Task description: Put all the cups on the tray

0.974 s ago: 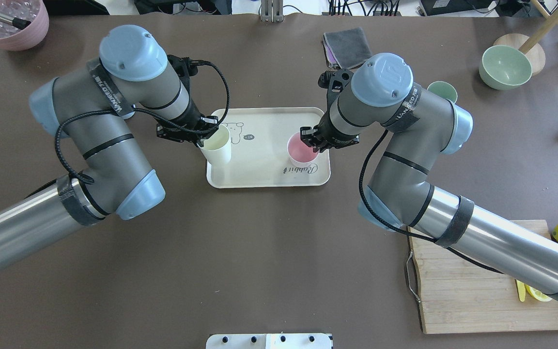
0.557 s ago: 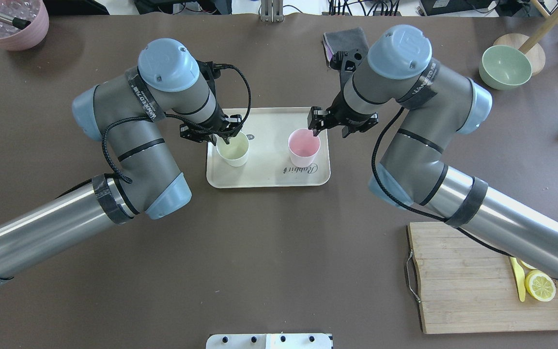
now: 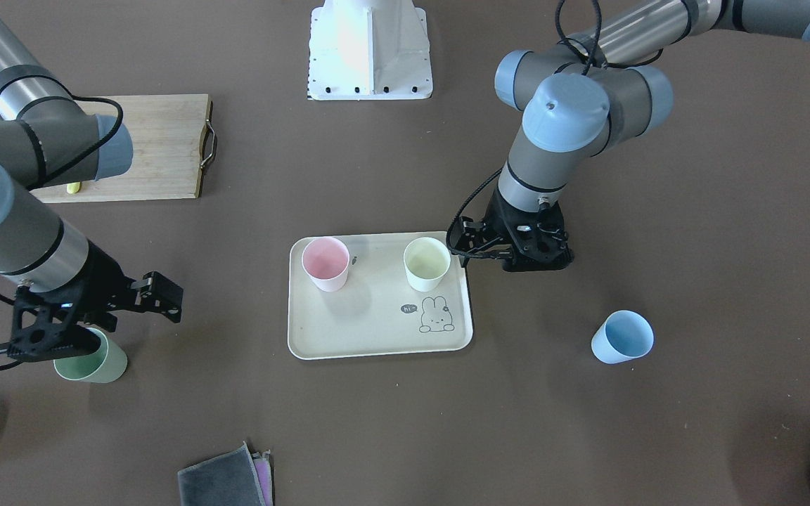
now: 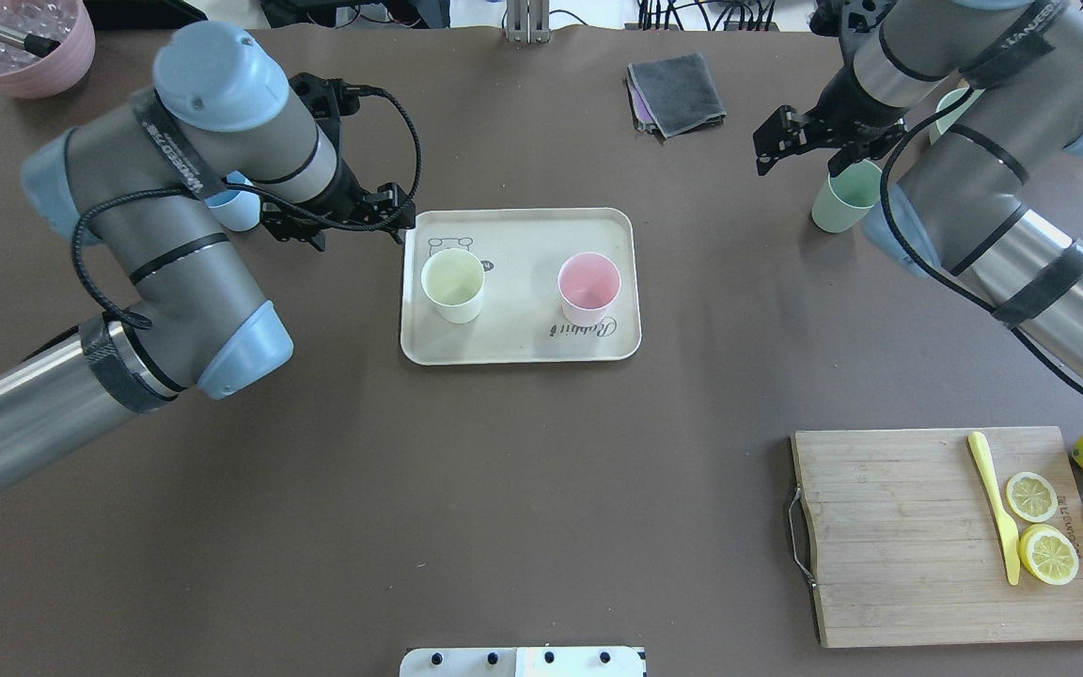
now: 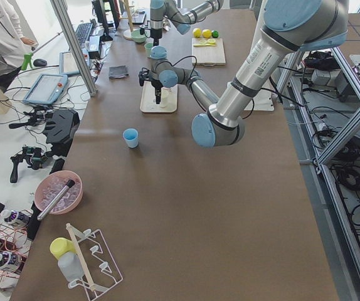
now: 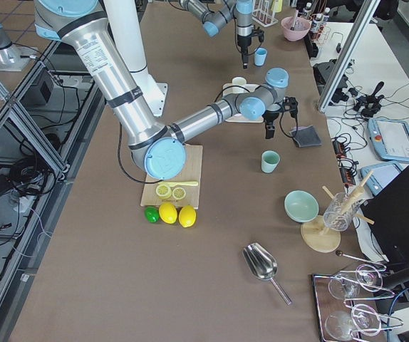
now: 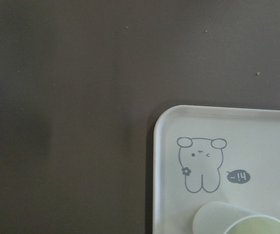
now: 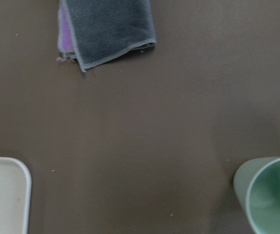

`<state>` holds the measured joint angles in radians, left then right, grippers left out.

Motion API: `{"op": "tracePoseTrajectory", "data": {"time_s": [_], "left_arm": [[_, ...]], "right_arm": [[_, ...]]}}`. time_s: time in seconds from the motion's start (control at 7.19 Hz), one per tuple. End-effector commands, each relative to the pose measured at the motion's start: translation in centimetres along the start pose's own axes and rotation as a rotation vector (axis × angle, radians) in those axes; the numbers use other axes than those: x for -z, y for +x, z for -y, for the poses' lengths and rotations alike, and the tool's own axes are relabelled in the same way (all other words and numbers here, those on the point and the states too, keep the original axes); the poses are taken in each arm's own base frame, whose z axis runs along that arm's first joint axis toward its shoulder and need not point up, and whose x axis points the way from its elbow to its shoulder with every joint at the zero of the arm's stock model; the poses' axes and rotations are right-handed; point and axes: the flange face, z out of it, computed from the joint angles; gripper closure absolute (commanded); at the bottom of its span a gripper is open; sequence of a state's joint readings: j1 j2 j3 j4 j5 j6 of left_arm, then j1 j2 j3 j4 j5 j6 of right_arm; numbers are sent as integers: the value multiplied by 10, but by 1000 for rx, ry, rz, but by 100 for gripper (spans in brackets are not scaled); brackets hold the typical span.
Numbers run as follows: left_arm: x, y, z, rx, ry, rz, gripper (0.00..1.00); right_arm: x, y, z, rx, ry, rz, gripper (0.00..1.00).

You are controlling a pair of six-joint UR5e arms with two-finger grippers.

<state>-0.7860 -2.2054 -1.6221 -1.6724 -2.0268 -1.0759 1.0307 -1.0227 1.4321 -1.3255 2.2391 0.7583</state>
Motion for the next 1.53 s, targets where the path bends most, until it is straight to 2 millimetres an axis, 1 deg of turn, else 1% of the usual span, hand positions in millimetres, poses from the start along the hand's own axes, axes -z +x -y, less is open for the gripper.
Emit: {"op": "tracePoseTrajectory", "data": {"time_s": [0.0,0.14,0.28,0.42,0.56,0.7,0.83,0.97,1.11,1.25,1.39], "left_arm": [[24,-39,26,-51,6,33,2],[23,-40,27,-47,5,37,2],[23,-38,26,-42,4,34,2],[23,-39,26,-39,4,34,2],[25,-37,25,-41,5,30,2],[25,-37,25,-41,6,31,2],[25,-39,26,-41,8,33,2],[19,-49,25,-52,2,43,2],[18,-71,31,-108,4,57,2],[23,-97,43,-142,14,77,2],[28,-113,54,-156,23,90,2]], "right_arm": [[-6,85,32,27,-23,-59,0],[-15,98,33,15,-39,-74,0],[-22,103,31,8,-47,-83,0],[-32,109,20,11,-59,-86,0],[-49,113,6,18,-81,-91,4],[-56,113,3,27,-83,-90,31],[-54,110,4,32,-81,-88,99],[-59,111,3,29,-86,-97,100],[-56,106,6,33,-80,-96,100],[-47,89,15,32,-72,-81,100],[-28,48,31,7,-79,-48,100]]}}
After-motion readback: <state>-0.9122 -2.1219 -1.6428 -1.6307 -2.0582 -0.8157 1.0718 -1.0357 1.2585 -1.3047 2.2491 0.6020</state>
